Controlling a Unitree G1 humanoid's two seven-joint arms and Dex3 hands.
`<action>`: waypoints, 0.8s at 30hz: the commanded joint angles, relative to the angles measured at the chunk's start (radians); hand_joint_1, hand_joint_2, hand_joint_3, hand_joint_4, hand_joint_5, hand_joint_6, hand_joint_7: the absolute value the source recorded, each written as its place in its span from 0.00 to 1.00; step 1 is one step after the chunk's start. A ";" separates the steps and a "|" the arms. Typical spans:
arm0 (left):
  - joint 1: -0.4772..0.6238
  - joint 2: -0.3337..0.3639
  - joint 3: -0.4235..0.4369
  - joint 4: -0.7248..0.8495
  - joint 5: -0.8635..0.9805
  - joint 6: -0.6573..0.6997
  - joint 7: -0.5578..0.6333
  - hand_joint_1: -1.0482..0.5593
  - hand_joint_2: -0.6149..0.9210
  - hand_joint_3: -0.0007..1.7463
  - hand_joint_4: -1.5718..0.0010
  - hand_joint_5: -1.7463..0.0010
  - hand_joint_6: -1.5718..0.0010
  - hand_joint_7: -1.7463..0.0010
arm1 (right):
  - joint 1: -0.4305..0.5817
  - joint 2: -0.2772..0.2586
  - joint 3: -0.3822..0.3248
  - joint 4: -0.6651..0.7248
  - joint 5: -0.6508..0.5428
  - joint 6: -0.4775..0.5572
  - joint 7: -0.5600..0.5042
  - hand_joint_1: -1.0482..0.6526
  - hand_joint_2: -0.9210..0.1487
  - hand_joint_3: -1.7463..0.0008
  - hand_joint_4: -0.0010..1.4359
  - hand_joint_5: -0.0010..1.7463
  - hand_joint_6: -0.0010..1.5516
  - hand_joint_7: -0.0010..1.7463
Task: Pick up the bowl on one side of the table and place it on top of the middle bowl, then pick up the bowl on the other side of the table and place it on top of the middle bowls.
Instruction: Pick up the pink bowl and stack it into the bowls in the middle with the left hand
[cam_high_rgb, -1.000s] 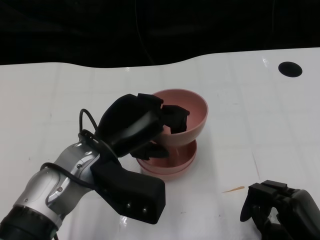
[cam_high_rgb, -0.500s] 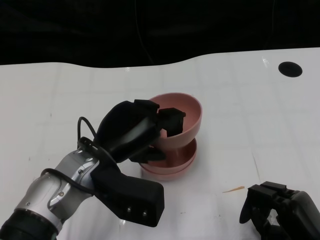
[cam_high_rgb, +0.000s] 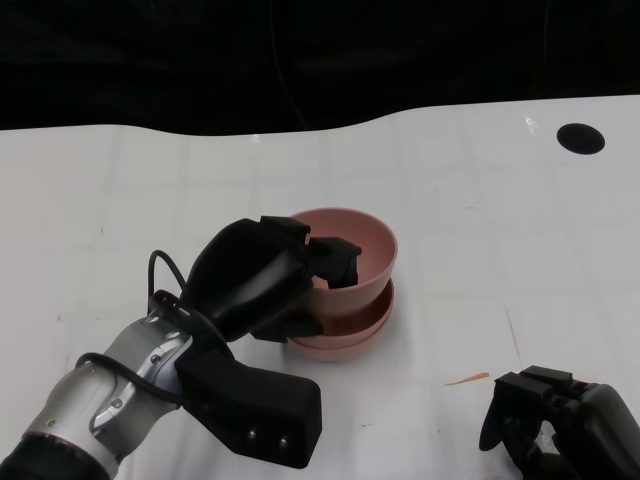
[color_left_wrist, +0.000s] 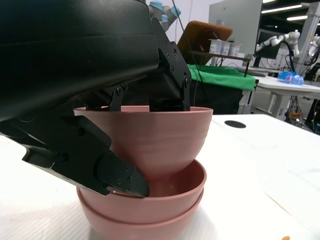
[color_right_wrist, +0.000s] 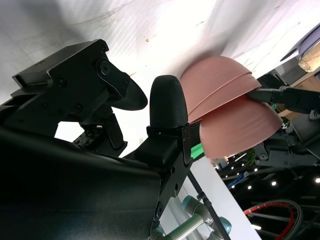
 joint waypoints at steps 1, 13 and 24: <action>0.004 0.018 0.004 0.002 -0.006 0.005 -0.001 0.56 0.97 0.13 0.52 0.03 0.49 0.34 | 0.009 -0.022 -0.007 -0.007 0.007 -0.003 0.003 0.56 0.34 0.31 0.54 1.00 0.43 0.92; 0.012 0.032 -0.019 0.101 0.017 -0.015 0.050 0.57 0.98 0.10 0.49 0.10 0.42 0.51 | 0.007 -0.024 -0.005 -0.002 0.001 -0.005 -0.003 0.56 0.34 0.31 0.54 1.00 0.43 0.93; 0.014 0.038 -0.023 0.117 0.021 -0.017 0.056 0.56 1.00 0.09 0.48 0.12 0.39 0.56 | 0.004 -0.023 -0.004 0.000 -0.004 -0.004 -0.008 0.56 0.34 0.32 0.54 1.00 0.43 0.92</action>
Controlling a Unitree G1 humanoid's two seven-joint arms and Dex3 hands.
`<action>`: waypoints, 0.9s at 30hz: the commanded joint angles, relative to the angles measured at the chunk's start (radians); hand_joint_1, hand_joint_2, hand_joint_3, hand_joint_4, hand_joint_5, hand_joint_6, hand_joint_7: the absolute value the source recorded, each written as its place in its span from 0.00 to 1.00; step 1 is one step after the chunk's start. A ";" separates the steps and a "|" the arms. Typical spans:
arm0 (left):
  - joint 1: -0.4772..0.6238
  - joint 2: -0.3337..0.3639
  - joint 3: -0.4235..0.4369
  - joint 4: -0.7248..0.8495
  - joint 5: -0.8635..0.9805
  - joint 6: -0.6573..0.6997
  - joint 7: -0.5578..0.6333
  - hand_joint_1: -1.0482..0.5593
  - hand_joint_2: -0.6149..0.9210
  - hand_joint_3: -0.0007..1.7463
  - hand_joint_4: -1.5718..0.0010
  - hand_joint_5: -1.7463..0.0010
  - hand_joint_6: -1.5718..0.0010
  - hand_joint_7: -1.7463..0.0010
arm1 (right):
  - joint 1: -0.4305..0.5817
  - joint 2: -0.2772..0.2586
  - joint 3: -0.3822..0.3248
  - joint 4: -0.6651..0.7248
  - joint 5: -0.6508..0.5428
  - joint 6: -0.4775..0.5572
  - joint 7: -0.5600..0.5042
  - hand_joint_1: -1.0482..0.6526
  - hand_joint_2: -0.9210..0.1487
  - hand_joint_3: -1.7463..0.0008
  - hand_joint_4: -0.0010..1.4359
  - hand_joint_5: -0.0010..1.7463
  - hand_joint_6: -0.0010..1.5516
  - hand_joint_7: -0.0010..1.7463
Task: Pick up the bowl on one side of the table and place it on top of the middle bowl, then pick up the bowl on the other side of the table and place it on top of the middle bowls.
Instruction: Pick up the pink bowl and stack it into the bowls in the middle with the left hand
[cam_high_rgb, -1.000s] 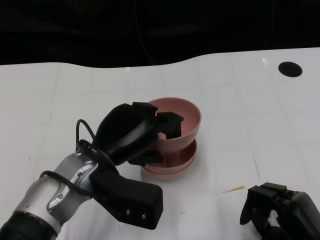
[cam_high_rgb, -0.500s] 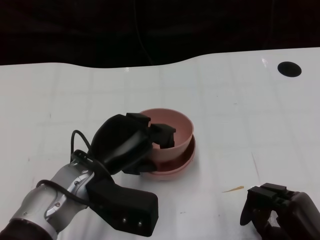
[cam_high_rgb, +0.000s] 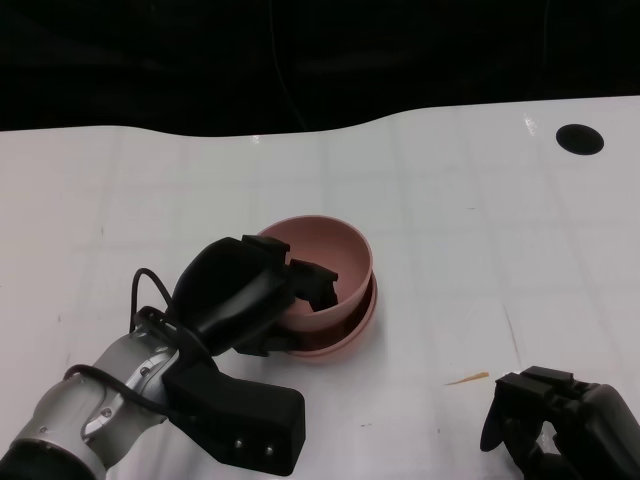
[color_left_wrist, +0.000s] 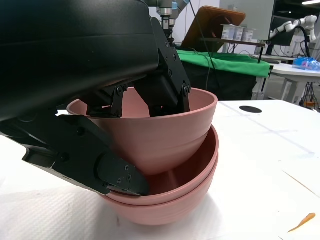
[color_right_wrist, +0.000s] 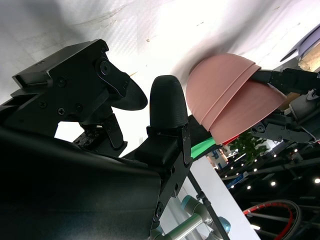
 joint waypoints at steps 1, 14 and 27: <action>0.016 0.017 -0.007 0.033 -0.006 -0.005 0.009 0.56 1.00 0.09 0.48 0.12 0.39 0.56 | 0.006 -0.021 -0.005 -0.001 0.001 -0.002 -0.004 0.56 0.34 0.32 0.54 1.00 0.43 0.92; 0.011 0.018 -0.017 0.074 -0.009 -0.025 0.044 0.58 1.00 0.09 0.53 0.04 0.48 0.39 | 0.004 -0.022 -0.003 0.000 -0.007 -0.005 -0.015 0.57 0.35 0.31 0.54 1.00 0.43 0.91; -0.011 0.008 -0.036 0.085 0.000 0.000 0.060 0.57 1.00 0.10 0.53 0.07 0.46 0.44 | -0.003 -0.018 0.000 0.008 0.000 -0.005 -0.003 0.57 0.34 0.31 0.54 1.00 0.43 0.91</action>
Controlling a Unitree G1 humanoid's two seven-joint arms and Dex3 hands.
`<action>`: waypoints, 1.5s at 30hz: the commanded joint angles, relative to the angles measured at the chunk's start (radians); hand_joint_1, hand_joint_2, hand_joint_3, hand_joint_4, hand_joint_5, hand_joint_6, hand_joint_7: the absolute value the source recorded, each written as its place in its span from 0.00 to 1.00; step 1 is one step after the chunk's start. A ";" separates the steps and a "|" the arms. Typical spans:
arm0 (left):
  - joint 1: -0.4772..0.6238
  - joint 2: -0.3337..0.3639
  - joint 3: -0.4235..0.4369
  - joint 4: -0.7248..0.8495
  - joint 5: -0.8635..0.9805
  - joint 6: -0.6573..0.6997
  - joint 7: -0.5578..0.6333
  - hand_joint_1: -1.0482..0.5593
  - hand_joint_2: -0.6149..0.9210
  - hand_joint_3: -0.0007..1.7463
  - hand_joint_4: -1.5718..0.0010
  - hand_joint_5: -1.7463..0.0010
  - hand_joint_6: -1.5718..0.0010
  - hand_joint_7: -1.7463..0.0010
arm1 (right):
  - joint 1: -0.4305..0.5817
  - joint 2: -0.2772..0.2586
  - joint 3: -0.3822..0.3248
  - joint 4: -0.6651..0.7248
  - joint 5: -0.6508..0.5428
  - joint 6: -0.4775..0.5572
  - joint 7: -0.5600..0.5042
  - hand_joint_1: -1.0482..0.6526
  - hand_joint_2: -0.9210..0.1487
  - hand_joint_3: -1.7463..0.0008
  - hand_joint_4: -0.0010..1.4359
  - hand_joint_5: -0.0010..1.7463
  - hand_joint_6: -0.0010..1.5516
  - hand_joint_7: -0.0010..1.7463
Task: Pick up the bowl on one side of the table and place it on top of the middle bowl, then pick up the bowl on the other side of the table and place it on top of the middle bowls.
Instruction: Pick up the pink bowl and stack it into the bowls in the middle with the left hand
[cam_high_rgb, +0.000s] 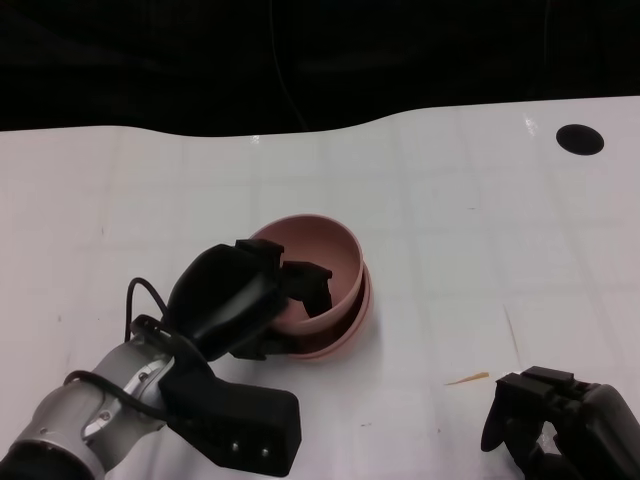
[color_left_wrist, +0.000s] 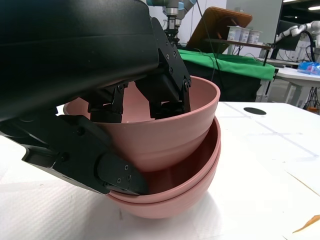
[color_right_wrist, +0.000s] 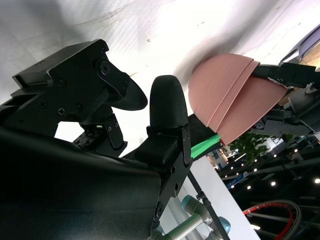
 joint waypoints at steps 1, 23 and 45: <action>0.002 0.011 -0.013 0.008 0.017 0.018 -0.008 0.57 1.00 0.10 0.53 0.08 0.46 0.45 | -0.002 -0.017 -0.001 0.006 0.002 -0.005 0.000 0.57 0.34 0.31 0.54 1.00 0.43 0.91; -0.016 0.009 -0.037 0.026 0.044 0.008 0.056 0.58 1.00 0.07 0.59 0.00 0.63 0.11 | -0.009 -0.012 0.000 0.020 0.001 -0.004 -0.006 0.57 0.33 0.32 0.54 1.00 0.43 0.92; -0.028 0.016 -0.049 -0.011 0.084 0.024 0.070 0.58 0.99 0.05 0.61 0.00 0.72 0.00 | -0.030 -0.013 0.014 0.050 -0.006 -0.010 -0.027 0.56 0.33 0.33 0.54 1.00 0.42 0.93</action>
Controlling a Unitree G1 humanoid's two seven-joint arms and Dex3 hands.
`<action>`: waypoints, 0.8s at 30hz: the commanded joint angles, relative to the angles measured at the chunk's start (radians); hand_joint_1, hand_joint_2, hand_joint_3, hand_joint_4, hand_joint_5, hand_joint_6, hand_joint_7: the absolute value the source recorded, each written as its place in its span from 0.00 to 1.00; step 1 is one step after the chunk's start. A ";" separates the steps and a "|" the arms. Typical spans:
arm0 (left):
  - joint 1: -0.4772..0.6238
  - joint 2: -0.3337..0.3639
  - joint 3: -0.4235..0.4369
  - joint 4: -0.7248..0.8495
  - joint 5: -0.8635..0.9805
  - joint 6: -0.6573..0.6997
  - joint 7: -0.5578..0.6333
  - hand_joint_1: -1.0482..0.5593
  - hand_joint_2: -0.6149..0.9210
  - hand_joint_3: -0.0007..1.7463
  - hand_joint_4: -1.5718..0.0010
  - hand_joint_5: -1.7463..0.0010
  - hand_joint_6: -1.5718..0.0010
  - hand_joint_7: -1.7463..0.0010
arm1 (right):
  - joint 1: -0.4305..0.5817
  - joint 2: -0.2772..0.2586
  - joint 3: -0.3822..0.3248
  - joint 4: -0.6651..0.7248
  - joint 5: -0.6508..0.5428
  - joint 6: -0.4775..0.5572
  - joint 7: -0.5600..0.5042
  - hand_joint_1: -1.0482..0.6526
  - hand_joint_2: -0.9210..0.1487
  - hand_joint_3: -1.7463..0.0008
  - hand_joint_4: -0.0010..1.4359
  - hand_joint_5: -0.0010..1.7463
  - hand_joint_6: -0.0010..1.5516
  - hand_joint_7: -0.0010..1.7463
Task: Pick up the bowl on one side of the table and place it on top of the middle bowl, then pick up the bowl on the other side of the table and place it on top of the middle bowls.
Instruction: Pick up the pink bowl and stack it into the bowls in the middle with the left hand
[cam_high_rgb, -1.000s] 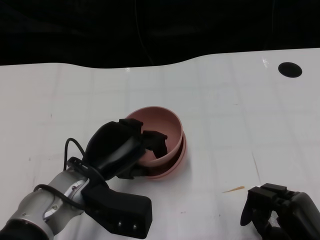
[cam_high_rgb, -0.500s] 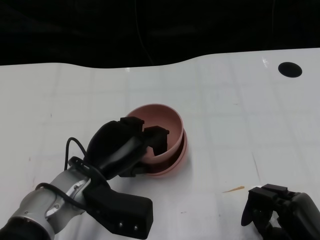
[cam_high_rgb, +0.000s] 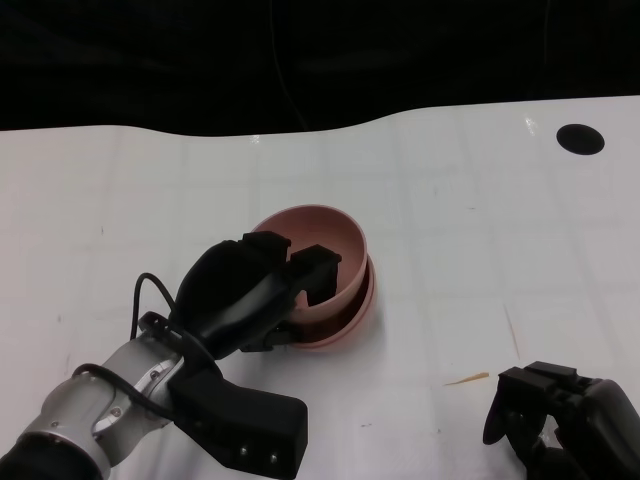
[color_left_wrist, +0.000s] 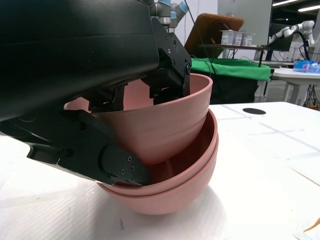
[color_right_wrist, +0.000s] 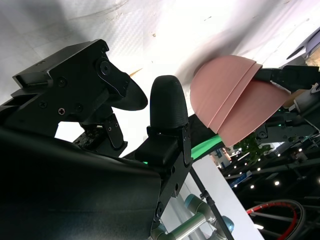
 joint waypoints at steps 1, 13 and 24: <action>-0.003 0.017 -0.007 -0.029 0.017 0.006 0.001 0.58 0.99 0.04 0.61 0.00 0.72 0.01 | -0.004 -0.014 0.005 0.011 -0.005 -0.011 -0.008 0.56 0.33 0.33 0.54 1.00 0.42 0.93; 0.002 0.027 -0.005 -0.081 0.017 0.009 -0.016 0.57 1.00 0.03 0.62 0.00 0.68 0.09 | -0.010 -0.016 0.011 0.022 -0.005 -0.011 -0.011 0.56 0.32 0.33 0.54 1.00 0.42 0.93; 0.004 0.033 -0.005 -0.085 0.016 0.003 -0.018 0.56 1.00 0.05 0.62 0.00 0.66 0.13 | -0.017 -0.012 0.019 0.032 -0.012 -0.007 -0.027 0.56 0.32 0.33 0.54 1.00 0.42 0.93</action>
